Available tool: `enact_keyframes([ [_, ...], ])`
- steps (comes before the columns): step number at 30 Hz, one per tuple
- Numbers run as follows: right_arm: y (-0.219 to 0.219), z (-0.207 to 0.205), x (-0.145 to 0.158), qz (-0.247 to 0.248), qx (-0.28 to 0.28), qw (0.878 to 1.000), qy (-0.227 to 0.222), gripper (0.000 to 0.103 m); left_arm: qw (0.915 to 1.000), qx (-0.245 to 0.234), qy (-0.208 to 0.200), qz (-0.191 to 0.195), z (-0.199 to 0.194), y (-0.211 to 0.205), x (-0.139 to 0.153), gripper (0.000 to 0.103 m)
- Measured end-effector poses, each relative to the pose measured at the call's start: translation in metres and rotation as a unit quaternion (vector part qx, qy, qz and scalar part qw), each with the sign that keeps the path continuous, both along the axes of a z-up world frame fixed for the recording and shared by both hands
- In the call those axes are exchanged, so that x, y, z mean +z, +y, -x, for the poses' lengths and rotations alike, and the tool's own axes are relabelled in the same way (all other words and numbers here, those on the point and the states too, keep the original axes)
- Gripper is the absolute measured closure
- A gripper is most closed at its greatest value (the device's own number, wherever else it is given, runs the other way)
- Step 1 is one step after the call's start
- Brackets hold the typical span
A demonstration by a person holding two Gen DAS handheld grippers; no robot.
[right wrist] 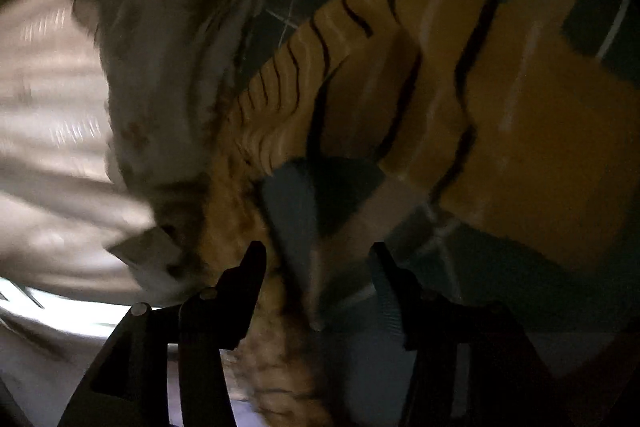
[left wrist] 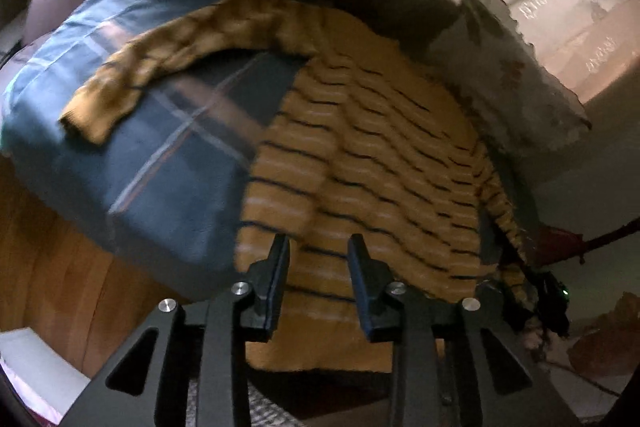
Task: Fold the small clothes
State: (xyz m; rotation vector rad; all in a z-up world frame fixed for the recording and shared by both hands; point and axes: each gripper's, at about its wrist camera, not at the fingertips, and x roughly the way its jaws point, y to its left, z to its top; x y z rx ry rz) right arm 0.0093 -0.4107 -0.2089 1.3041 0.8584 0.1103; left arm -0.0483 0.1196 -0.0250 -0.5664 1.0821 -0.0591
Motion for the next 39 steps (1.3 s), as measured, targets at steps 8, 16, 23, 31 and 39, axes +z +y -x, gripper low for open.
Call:
enact_keyframes([
  [8,-0.036,-0.025,-0.008,-0.052,-0.098,0.994,0.006,0.044,0.9988,-0.049,-0.002,-0.001,-0.035,-0.045,-0.001,0.074],
  [16,-0.086,-0.028,0.022,0.071,-0.137,0.988,0.018,0.089,0.9990,-0.045,-0.003,0.006,-0.052,-0.053,-0.003,0.074],
  [23,-0.083,-0.045,0.069,0.249,-0.091,0.964,0.018,0.094,0.9994,-0.033,-0.010,-0.009,-0.060,-0.051,0.002,0.074],
  [31,0.039,-0.103,0.146,0.462,0.049,0.884,-0.057,0.095,0.9999,0.010,-0.004,0.004,-0.057,-0.005,-0.013,0.074],
  [39,0.283,-0.156,0.135,0.510,0.313,0.786,-0.154,0.089,0.9985,0.052,-0.006,0.015,-0.051,0.072,-0.023,0.074],
])
